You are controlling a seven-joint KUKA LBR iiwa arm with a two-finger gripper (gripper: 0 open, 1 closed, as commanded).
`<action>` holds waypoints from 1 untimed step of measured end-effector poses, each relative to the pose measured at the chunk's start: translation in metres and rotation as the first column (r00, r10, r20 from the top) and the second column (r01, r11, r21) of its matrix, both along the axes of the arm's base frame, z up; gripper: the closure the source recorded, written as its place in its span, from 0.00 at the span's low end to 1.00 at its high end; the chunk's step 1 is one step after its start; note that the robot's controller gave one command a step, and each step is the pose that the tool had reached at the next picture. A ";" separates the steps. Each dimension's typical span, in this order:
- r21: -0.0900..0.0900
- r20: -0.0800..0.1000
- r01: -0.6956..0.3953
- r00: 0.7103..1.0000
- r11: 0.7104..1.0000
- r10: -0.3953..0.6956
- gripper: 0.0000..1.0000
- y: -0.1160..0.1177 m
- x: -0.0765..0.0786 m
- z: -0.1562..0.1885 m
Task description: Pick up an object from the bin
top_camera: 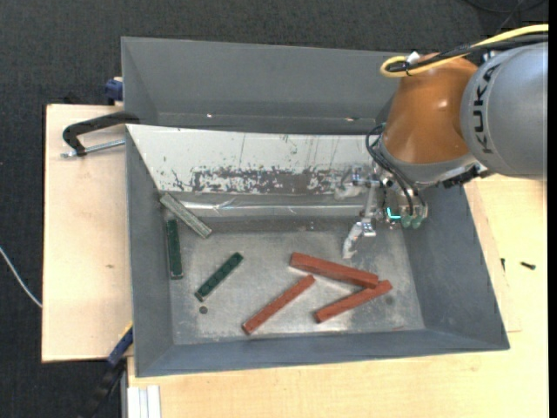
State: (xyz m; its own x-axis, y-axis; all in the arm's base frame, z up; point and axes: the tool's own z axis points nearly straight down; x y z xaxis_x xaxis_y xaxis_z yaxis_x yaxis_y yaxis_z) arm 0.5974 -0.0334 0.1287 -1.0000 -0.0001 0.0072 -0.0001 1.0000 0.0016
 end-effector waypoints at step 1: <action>-0.001 0.008 -0.001 1.000 1.000 0.001 0.00 0.000 0.002 0.005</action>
Offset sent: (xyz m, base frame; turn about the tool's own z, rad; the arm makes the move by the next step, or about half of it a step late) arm -0.0499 0.0285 -0.0587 -0.1318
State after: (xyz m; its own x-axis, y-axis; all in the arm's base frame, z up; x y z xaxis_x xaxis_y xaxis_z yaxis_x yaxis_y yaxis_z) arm 0.5994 -0.0335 0.1334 -1.0000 -0.0006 -0.0011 -0.0006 1.0000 0.0010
